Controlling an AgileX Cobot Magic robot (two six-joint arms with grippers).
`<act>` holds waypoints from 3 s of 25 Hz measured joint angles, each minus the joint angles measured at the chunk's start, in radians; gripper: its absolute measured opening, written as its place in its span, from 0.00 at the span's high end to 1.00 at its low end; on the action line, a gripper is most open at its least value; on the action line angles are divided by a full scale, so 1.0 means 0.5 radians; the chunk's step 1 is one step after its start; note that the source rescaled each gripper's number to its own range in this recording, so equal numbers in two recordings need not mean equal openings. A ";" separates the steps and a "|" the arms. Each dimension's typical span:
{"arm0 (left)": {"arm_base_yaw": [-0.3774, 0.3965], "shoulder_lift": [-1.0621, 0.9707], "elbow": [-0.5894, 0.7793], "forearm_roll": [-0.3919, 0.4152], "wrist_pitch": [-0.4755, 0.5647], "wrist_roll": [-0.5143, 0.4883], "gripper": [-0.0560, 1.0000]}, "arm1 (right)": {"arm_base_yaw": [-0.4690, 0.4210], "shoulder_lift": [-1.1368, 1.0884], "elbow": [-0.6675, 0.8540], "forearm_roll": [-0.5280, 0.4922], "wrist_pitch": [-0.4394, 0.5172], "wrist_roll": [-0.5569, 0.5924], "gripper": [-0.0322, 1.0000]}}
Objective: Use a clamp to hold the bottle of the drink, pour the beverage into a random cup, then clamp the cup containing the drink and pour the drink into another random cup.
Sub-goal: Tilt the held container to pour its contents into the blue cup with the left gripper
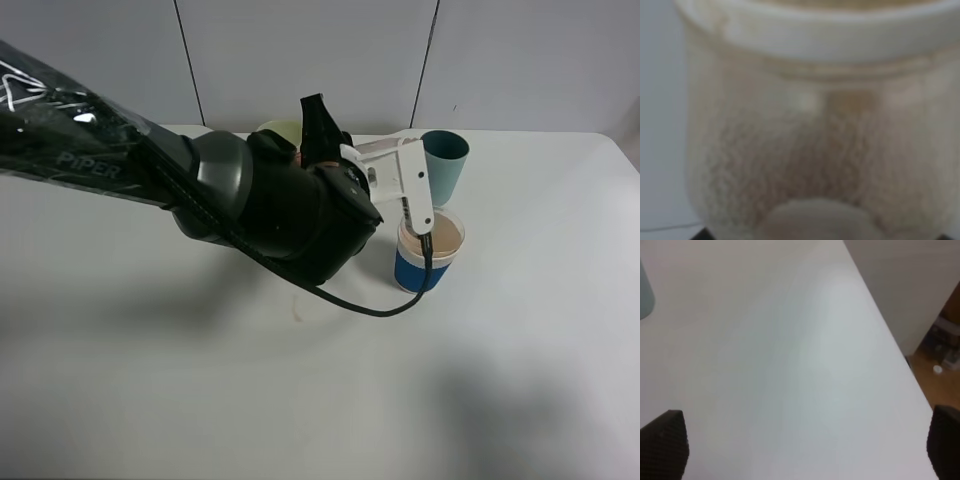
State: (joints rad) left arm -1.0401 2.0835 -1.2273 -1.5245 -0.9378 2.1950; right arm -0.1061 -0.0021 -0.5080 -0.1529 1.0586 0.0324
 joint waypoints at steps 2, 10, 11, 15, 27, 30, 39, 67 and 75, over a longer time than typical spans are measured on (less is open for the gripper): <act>0.000 0.000 0.000 0.037 -0.002 0.025 0.90 | 0.000 0.000 0.000 -0.006 0.000 0.000 0.15; 0.000 0.000 0.000 0.127 -0.045 0.171 0.90 | 0.000 0.000 0.000 -0.006 -0.001 0.000 0.15; 0.000 0.000 0.000 0.142 -0.045 0.190 0.90 | 0.000 0.000 0.000 -0.006 -0.002 0.000 0.15; 0.000 0.000 0.000 0.204 -0.045 0.240 0.90 | 0.000 0.000 0.000 -0.007 -0.002 0.000 0.15; 0.000 0.002 0.000 0.441 -0.045 0.277 0.90 | 0.000 0.000 0.000 -0.007 -0.004 0.000 0.15; 0.000 0.002 0.000 0.500 -0.045 0.277 0.90 | 0.000 0.000 0.000 -0.007 -0.004 0.000 0.15; 0.000 0.002 0.000 0.632 -0.062 0.283 0.90 | 0.000 0.000 0.000 -0.007 -0.004 0.000 0.15; 0.000 0.002 0.000 0.699 -0.120 0.461 0.90 | 0.000 0.000 0.000 -0.008 -0.004 0.001 0.15; 0.000 0.002 0.000 0.700 -0.120 0.522 0.90 | 0.000 0.000 0.000 -0.008 -0.004 0.001 0.15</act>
State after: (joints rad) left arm -1.0401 2.0843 -1.2273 -1.1745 -0.9980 2.4561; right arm -0.1061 -0.0021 -0.5080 -0.1570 1.0568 0.0332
